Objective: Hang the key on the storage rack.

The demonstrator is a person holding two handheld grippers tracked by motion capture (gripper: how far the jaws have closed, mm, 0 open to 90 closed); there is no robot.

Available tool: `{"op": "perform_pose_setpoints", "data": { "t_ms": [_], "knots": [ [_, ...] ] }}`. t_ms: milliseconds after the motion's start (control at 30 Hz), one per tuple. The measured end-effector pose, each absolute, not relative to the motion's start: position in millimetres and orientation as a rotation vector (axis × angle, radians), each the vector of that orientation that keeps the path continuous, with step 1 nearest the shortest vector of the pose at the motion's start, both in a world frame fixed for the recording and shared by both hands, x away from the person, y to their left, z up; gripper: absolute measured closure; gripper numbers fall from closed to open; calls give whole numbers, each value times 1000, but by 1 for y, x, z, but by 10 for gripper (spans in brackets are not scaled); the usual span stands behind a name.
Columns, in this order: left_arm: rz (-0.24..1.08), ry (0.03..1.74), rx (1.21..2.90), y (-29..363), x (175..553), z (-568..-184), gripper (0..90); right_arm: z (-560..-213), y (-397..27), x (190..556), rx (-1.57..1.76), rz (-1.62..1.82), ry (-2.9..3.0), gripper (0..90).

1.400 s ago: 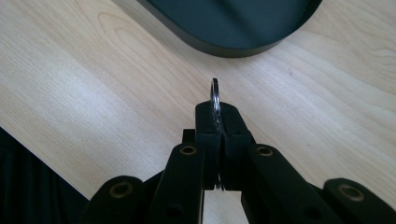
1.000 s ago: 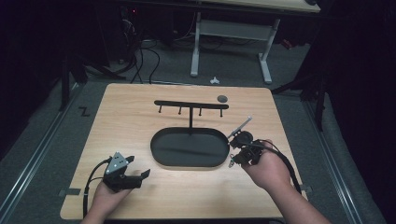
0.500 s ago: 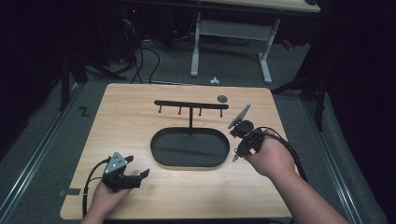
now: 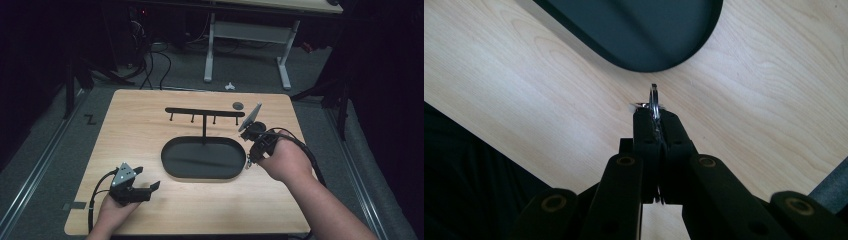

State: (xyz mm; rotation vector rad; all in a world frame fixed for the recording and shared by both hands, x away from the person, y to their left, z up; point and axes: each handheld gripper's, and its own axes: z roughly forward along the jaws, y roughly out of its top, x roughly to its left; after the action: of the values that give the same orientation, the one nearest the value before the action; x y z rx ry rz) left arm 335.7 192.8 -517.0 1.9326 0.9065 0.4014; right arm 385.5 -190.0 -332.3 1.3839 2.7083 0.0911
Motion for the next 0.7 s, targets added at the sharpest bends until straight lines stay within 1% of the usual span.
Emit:
{"op": "perform_pose_setpoints", "data": {
  "t_ms": [133, 700],
  "knots": [
    [401, 908, 1932, 193, 336, -517, 151, -329, -185, 390, 1389, 109, 2709, 882],
    [401, 915, 1923, 195, 336, -517, 151, -313, -168, 429, 1376, 145, 2702, 881]
  ]
}}
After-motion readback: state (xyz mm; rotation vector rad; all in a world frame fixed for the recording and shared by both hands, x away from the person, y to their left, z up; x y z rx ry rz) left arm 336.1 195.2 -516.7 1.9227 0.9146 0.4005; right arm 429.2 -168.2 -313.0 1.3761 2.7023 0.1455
